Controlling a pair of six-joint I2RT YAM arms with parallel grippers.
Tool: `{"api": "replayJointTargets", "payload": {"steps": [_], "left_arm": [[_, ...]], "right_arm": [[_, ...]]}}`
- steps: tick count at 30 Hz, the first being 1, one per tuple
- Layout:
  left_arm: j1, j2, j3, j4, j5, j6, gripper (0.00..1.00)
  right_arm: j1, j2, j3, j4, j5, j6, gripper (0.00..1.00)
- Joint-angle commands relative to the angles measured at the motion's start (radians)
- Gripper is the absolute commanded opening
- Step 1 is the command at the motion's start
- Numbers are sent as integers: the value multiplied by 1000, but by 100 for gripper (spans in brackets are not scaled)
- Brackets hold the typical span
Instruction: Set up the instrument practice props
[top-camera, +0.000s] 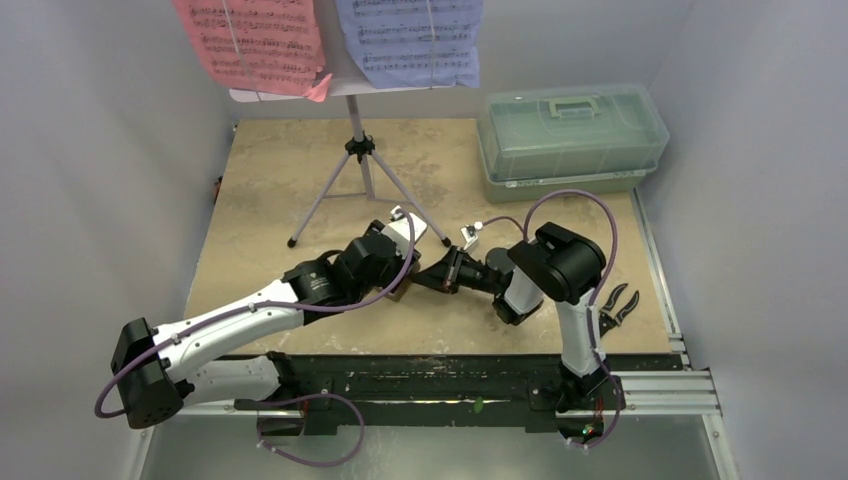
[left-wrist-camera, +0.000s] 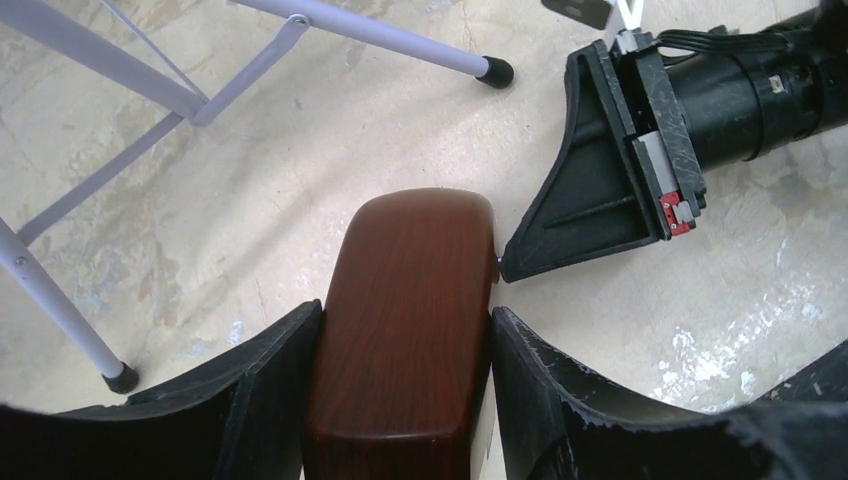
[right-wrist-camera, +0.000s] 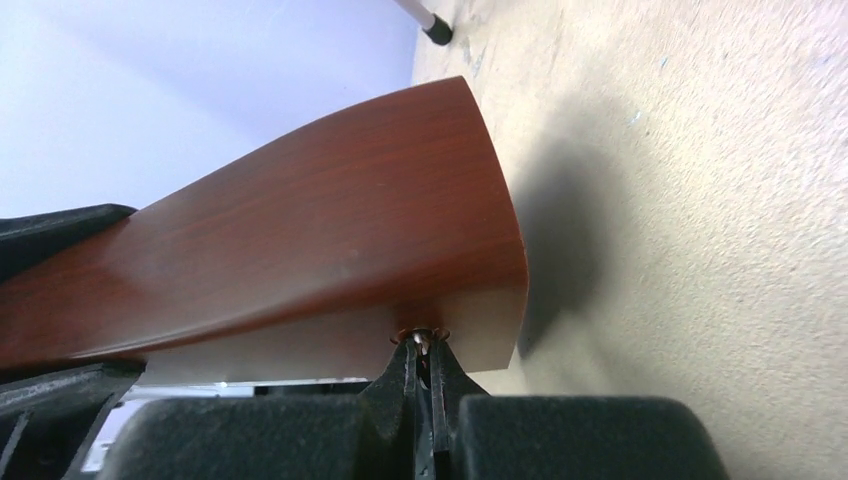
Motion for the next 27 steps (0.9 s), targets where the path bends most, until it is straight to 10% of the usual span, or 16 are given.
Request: {"api": "replayJointTargets", "payload": {"steps": [1,8,18,23,27], "left_arm": [[2,13,80,43,-143,-140,0],[3,154,199,-157,-365,-483,0],[72,214,226,-220,-302,-824,5],[215,221,213,-203,-134,-964,19],[236,235,235,-225,-106,-1007,52]], "right_arm": [[-45,-76,-14,24,61,-123,0],[-43,-326,49,-470,132,-456,38],[-23,-607,53,-841,290,-776,60],[37,-706,29,-907,356,-899,69],[164,-757,39,-964,484,-989,83]]}}
